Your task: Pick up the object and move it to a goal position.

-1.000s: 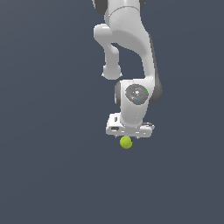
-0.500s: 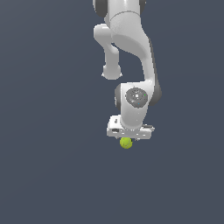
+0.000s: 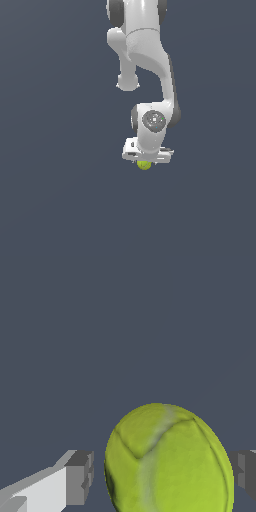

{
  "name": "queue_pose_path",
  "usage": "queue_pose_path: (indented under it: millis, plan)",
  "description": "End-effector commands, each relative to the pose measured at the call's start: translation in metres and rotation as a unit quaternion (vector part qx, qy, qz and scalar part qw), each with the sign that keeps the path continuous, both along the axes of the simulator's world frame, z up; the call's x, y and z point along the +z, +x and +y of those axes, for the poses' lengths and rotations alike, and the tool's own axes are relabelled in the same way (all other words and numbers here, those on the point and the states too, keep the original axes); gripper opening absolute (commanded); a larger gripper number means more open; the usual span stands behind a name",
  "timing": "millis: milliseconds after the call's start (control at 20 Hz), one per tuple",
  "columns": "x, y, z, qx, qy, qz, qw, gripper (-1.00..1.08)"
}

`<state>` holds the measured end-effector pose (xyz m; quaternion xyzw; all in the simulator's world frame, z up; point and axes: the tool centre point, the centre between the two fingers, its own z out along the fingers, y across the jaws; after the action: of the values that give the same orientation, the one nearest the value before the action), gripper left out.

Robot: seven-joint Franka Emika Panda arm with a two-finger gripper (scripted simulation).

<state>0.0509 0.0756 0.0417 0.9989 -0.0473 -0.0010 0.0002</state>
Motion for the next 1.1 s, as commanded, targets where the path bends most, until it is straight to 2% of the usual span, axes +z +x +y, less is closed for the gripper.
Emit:
queue_pose_path:
  millis: [0,50,700,1050]
  plan:
    - [0.0,0.001,0.0,0.0,0.0,-0.001,1.0,1.0]
    - [0.0,0.001,0.0,0.0,0.0,-0.001,1.0,-1.0]
    - [0.001,0.0,0.001,0.0,0.0,-0.001,1.0,-1.0]
    - [0.015,-0.012,0.008,0.0,0.0,-0.001,1.0,-1.0]
